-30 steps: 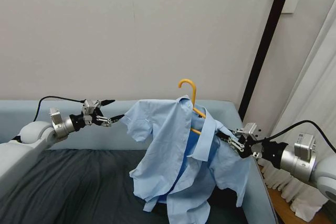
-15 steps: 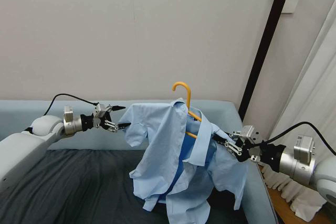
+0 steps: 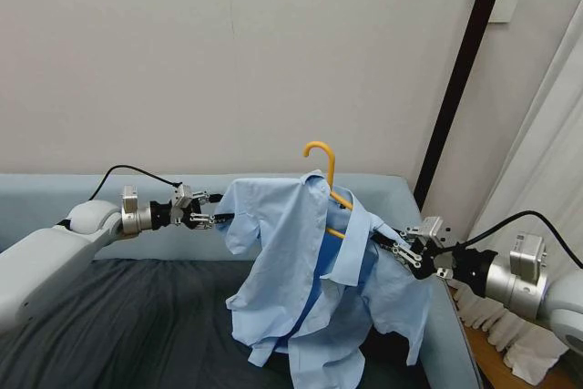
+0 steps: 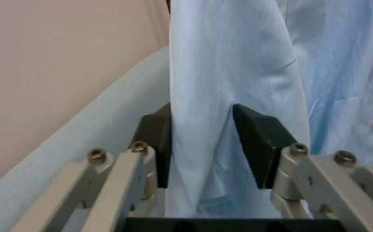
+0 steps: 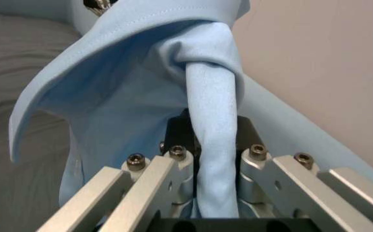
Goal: Pick up the clothes from the sofa and hang them on the clothes hanger.
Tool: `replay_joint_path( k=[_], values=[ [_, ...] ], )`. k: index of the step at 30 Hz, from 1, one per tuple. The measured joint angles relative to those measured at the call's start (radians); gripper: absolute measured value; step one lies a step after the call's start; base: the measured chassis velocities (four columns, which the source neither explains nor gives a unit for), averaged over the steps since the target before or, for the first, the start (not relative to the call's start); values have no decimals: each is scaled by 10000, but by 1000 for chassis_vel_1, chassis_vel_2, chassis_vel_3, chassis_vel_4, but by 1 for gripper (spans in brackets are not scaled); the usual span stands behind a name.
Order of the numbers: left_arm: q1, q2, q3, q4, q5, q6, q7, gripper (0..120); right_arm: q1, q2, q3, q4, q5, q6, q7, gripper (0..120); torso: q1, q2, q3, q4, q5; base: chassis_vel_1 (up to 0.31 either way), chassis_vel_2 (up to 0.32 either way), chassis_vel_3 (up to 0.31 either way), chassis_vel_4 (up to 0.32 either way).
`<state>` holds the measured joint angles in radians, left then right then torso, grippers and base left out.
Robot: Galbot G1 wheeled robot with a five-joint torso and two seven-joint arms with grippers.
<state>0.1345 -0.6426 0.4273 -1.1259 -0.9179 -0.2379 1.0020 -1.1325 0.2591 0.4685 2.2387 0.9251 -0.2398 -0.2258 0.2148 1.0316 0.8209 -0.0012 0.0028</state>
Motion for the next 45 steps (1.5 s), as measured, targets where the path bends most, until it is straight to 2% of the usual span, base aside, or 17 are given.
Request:
replay_joint_path(
  k=[2, 5, 8, 10, 17, 25, 39, 45],
  values=[
    [1, -17, 4, 30, 0, -37, 0, 33, 0, 1, -5, -3, 1, 4, 4, 7, 0, 0, 0, 0, 0, 0, 0, 0, 0],
    [3, -126, 33, 70, 8, -82, -6, 18, 6, -1, -18, -41, 4, 24, 33, 7, 0, 0, 0, -2, -1, 0, 0, 0, 0],
    [5, -157, 44, 63, 8, -83, -14, 11, 7, 0, -22, -46, 6, 29, 41, 7, 0, 0, 0, -3, 0, 0, 0, 0, 0],
    [4, -174, 52, 56, 8, -85, -18, 0, 12, -2, -23, -49, 9, 33, 57, 7, 0, 0, 0, -3, 0, 0, 0, 0, 0],
    [9, -112, 23, 45, 7, -137, -15, 0, 17, 1, -18, -63, 12, 46, 62, 7, 0, 0, 0, -2, -1, 0, 0, 0, 0],
    [0, 277, -155, 86, -24, -266, 0, 0, 3, 44, 7, -74, -47, 110, 55, 7, 0, 0, -1, -1, -1, 0, 0, 0, 0],
    [687, 866, -1065, -56, -171, -436, 163, 0, 119, 35, 62, -252, -32, 158, 185, 7, 0, 0, 0, -2, -2, 0, 0, 0, 0],
    [1194, 1084, -1498, -414, -92, -549, 61, 0, 160, 35, 66, -193, 11, 152, 248, 7, 0, 0, -1, -2, -2, 0, 0, 0, 0]
  ],
)
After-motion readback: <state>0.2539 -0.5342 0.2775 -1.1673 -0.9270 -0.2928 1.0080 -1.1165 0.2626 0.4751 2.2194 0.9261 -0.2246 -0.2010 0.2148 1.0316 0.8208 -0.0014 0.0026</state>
